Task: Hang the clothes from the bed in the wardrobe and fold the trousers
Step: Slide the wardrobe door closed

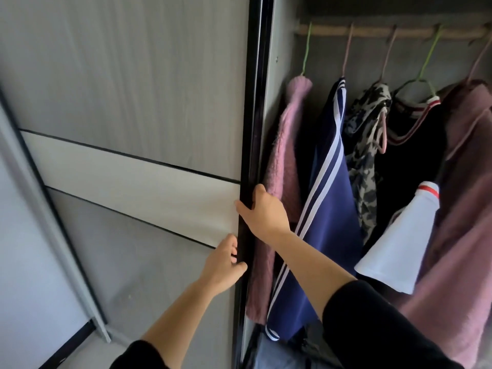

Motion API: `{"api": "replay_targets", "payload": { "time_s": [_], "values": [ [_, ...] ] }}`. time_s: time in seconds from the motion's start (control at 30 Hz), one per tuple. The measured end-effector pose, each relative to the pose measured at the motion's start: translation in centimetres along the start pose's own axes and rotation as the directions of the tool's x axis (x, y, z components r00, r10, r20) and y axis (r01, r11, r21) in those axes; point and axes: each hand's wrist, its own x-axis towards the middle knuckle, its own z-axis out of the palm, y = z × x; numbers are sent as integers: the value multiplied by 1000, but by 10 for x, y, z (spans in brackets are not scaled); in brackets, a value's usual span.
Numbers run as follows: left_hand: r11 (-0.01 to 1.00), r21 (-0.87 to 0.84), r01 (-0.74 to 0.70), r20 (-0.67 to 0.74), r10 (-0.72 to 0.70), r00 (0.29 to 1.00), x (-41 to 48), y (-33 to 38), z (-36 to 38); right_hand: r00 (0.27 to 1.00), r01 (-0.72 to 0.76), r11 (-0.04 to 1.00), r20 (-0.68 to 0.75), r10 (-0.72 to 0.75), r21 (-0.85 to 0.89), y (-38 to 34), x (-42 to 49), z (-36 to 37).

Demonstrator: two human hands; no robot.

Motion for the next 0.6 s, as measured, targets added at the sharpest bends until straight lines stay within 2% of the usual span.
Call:
{"api": "replay_targets", "payload": {
  "time_s": [0.33, 0.6],
  "values": [
    [993, 121, 9, 97, -21, 995, -1, 16, -2, 999, 40, 998, -1, -40, -41, 6, -7, -16],
    [983, 142, -113, 199, 84, 976, -27, 63, 42, 999, -3, 994, -38, -2, -111, 57, -40, -64]
  ]
}}
